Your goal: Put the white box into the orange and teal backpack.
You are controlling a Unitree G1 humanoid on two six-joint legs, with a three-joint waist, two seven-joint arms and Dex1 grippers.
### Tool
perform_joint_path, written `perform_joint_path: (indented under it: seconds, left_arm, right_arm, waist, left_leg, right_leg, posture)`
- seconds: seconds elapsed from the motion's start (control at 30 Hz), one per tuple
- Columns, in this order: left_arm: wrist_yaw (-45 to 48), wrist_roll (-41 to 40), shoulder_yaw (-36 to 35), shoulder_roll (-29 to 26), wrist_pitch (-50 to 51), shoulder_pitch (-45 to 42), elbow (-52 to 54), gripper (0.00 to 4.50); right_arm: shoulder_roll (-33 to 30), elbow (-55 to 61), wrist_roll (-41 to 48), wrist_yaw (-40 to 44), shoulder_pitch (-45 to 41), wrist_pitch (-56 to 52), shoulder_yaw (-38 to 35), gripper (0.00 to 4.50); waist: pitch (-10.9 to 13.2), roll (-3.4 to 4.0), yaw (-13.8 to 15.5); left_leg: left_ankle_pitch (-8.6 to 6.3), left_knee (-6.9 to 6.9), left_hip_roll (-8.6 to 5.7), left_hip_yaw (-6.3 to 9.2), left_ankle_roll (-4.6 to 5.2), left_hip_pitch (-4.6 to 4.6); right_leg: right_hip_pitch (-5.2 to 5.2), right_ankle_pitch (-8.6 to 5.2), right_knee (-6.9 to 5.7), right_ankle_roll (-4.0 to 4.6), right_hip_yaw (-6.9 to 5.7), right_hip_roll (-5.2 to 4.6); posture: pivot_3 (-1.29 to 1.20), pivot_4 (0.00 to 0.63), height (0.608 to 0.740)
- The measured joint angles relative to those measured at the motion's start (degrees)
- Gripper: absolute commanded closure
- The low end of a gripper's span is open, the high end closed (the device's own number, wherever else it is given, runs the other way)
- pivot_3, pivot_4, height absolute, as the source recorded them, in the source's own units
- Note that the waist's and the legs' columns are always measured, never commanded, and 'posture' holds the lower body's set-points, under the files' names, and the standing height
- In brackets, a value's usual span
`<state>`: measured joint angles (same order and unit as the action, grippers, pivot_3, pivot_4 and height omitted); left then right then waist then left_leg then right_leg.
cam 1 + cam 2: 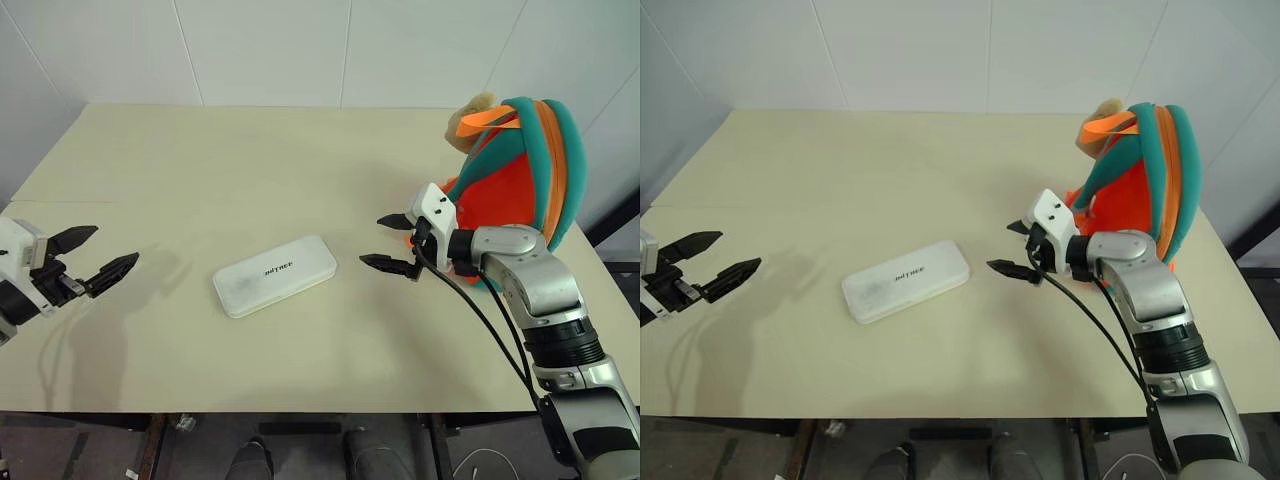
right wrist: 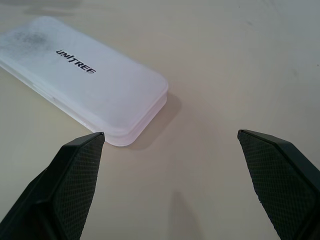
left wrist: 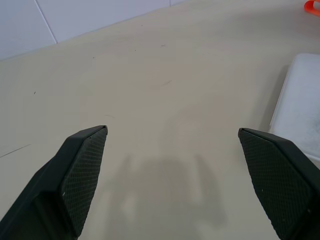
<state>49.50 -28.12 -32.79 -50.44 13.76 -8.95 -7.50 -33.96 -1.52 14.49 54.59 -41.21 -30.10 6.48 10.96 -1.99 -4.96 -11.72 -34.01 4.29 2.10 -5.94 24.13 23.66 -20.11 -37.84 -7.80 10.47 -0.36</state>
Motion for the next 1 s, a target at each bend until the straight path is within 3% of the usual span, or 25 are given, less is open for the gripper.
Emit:
perform_joint_path:
  seconds: [0.5,0.6,0.8,0.87,0.97,1.0]
  left_arm:
    - [0.6,0.1,-0.5,0.0,-1.1,1.5,0.9,0.02]
    - [0.4,0.1,-0.5,0.1,-1.5,1.8,1.1,0.63]
    - [-0.2,0.0,-0.5,1.6,-1.6,3.2,2.8,2.59]
    - [-0.9,-0.2,-0.3,2.1,-0.2,4.0,4.2,3.08]
    - [-2.1,-1.2,-0.1,2.5,3.9,5.3,6.8,4.17]
    - [-2.6,-1.5,0.2,2.9,5.7,5.5,7.8,4.46]
  right_arm:
    - [2.9,-0.2,-0.2,-1.7,-0.8,-0.7,0.4,0.0]
    - [3.0,0.2,-0.3,-1.9,-0.8,-1.8,0.6,0.62]
    - [4.3,1.1,-0.2,-2.8,-0.9,-2.5,1.3,2.75]
    - [4.9,0.5,-1.1,-3.2,-1.0,-2.3,2.2,3.3]
    - [6.0,-2.0,-2.5,-4.4,-1.6,-0.9,2.5,4.46]
    - [6.4,-3.1,-3.0,-4.8,-1.9,-0.2,2.6,4.5]
  waist:
    - [0.0,0.0,0.0]
    - [0.0,0.0,0.0]
    - [0.0,0.0,0.0]
    - [0.0,0.0,0.0]
    - [0.0,-0.01,0.0]
    - [0.0,-0.01,0.0]
  left_leg:
    - [0.0,-0.03,0.0,0.01,0.0,0.0]
    - [0.0,-0.02,0.0,0.01,0.0,0.0]
    - [0.0,-0.03,0.0,0.01,0.0,0.0]
    - [0.0,-0.03,0.0,0.02,0.0,0.0]
    - [0.0,-0.04,-0.01,0.02,0.0,0.0]
    - [0.0,-0.04,-0.01,0.02,0.0,0.0]
  right_leg:
    - [-0.03,0.0,0.0,-0.01,0.0,0.0]
    - [-0.03,0.0,0.0,-0.01,-0.01,0.0]
    - [-0.03,0.01,0.0,-0.01,-0.01,0.0]
    - [-0.03,0.01,-0.01,-0.01,0.0,0.0]
    - [-0.04,0.01,-0.01,-0.01,0.0,-0.02]
    - [-0.04,0.01,0.0,-0.01,-0.01,-0.01]
  posture:
    - [0.0,0.15,0.74]
    - [0.0,0.15,0.74]
    - [0.0,0.15,0.74]
    - [0.0,0.15,0.74]
    - [0.0,0.15,0.74]
    - [0.0,0.15,0.74]
